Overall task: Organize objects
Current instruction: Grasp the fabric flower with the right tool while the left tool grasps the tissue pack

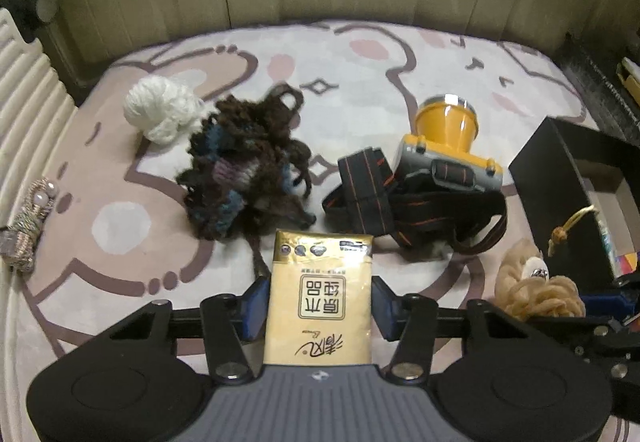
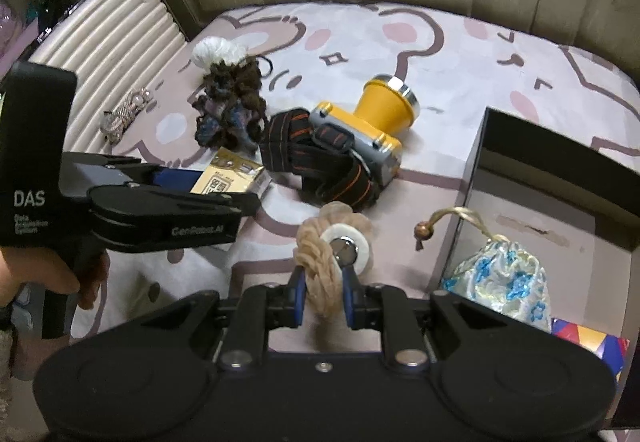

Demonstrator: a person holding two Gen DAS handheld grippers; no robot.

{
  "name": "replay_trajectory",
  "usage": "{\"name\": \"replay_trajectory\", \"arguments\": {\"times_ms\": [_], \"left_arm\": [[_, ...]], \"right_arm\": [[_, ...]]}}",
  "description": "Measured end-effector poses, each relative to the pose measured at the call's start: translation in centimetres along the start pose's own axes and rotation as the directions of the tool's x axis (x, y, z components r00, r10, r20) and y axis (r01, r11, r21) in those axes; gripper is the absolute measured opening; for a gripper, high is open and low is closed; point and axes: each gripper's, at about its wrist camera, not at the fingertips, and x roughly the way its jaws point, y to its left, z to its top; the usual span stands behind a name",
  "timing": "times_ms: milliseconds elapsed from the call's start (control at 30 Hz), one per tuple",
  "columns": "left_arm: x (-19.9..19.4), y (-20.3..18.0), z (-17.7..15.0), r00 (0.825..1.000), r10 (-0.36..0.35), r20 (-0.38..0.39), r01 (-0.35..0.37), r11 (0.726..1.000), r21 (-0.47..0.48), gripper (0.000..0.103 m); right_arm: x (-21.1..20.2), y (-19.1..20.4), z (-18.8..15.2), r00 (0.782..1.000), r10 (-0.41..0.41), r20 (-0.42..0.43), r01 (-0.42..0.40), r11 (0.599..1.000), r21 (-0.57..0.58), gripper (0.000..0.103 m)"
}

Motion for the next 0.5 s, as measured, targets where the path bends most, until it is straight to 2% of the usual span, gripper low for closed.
{"name": "replay_trajectory", "arguments": {"times_ms": [267,500], "left_arm": [[-4.5,0.7,0.4,0.998,0.008,0.058,-0.007,1.0,-0.021,0.053],[-8.6,0.7,0.3,0.994,0.007,0.111,-0.005,1.0,-0.016,0.053]], "right_arm": [[-3.4,0.3,0.6,0.992,0.007,0.125,-0.013,0.999,0.044,0.019],[-5.7,0.7,0.6,0.98,-0.012,0.196,-0.002,0.998,0.07,0.019]]}}
